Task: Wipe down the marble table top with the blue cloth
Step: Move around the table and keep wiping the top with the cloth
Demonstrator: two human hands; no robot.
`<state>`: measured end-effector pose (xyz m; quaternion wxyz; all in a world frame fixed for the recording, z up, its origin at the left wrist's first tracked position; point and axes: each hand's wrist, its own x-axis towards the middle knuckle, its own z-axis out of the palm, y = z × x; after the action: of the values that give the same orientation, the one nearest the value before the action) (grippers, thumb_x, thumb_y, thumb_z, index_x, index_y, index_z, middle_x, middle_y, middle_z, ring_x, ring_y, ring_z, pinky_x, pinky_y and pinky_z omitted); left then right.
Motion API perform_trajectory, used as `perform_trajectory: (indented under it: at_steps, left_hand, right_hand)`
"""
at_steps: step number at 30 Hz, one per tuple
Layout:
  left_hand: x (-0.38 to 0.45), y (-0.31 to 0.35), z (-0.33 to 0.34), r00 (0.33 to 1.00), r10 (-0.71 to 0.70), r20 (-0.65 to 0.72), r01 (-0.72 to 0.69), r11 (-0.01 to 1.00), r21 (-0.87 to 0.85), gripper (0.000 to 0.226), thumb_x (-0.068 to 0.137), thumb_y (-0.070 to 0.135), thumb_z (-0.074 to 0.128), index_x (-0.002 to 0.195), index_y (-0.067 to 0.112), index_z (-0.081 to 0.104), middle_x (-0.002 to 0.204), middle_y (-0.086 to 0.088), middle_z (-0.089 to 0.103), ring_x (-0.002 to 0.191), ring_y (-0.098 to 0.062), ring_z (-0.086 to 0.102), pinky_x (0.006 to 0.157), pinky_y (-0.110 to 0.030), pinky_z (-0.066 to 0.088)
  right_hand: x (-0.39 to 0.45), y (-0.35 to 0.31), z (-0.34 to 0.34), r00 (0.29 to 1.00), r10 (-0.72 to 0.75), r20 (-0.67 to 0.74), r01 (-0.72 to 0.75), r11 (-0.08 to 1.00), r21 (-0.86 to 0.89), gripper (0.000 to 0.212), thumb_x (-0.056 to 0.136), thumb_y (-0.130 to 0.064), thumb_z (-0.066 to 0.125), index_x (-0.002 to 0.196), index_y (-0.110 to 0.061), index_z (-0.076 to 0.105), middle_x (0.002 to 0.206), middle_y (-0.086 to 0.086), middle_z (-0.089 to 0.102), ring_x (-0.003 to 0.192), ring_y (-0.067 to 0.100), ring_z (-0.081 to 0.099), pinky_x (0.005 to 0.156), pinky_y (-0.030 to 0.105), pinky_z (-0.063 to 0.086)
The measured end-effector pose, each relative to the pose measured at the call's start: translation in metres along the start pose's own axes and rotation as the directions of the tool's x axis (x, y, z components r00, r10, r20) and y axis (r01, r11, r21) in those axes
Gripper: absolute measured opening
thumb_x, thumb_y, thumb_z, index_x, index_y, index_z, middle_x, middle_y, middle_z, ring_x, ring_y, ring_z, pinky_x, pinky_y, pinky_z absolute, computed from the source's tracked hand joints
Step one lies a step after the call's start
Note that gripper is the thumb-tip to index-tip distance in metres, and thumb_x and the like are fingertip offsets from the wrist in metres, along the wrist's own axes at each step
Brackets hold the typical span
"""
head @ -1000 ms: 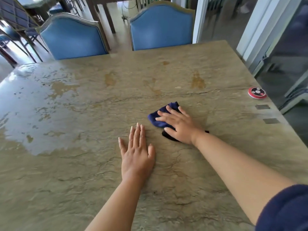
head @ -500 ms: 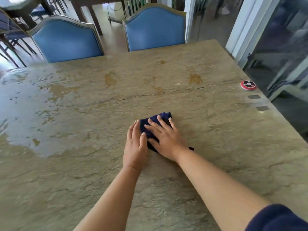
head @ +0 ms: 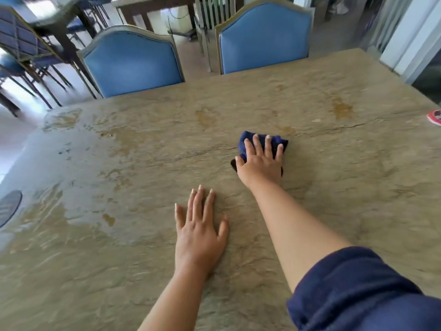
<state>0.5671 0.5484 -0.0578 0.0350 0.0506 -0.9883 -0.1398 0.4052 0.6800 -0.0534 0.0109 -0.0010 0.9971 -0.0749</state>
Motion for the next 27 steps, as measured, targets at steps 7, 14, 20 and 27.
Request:
perform_trajectory:
  at_steps: [7, 14, 20, 27]
  left_hand:
    - [0.001, -0.003, -0.004, 1.000, -0.019, 0.010, 0.019, 1.000, -0.004, 0.078, 0.087, 0.057, 0.016, 0.154, 0.016, 0.012, 0.163, 0.003, 0.002, 0.148, -0.007, -0.011, 0.120, -0.045, -0.008]
    - [0.002, -0.005, -0.008, 0.999, 0.012, 0.047, -0.007, 0.996, -0.094, 0.072, 0.087, 0.043, 0.018, 0.154, 0.016, 0.014, 0.163, 0.004, 0.003, 0.148, -0.007, -0.010, 0.119, -0.041, -0.013]
    - [0.002, -0.039, -0.027, 0.989, -0.137, -0.053, 0.095, 0.875, -0.475, 0.051, 0.091, 0.017, 0.039, 0.141, 0.012, 0.045, 0.152, -0.002, 0.037, 0.145, -0.015, 0.023, 0.120, -0.030, 0.013]
    - [-0.017, -0.102, -0.034, 0.986, -0.156, -0.064, 0.151, 0.986, -0.077, 0.050, 0.098, 0.046, 0.033, 0.147, 0.035, 0.031, 0.158, 0.016, 0.022, 0.148, -0.006, 0.003, 0.120, -0.049, -0.004]
  right_hand:
    - [-0.044, 0.021, 0.005, 0.841, -0.539, -0.049, 0.541, 0.838, 0.066, 0.061, 0.088, -0.056, 0.024, 0.141, -0.034, 0.041, 0.152, -0.010, 0.034, 0.144, 0.018, 0.022, 0.116, 0.047, 0.008]
    - [-0.096, 0.011, 0.006, 0.995, 0.062, -0.081, -0.062, 0.998, 0.005, 0.060, 0.097, -0.052, 0.020, 0.151, -0.026, 0.017, 0.160, -0.003, 0.008, 0.148, 0.021, -0.002, 0.115, 0.049, -0.011]
    - [-0.119, -0.014, 0.012, 0.862, -0.506, -0.040, 0.507, 0.861, 0.050, 0.061, 0.090, -0.054, 0.025, 0.144, -0.029, 0.038, 0.155, -0.006, 0.029, 0.145, 0.019, 0.019, 0.116, 0.047, 0.000]
    - [-0.031, -0.034, 0.014, 0.984, -0.171, -0.043, 0.170, 0.985, -0.023, 0.061, 0.095, -0.055, 0.020, 0.150, -0.029, 0.018, 0.160, -0.006, 0.010, 0.147, 0.019, 0.000, 0.116, 0.050, -0.007]
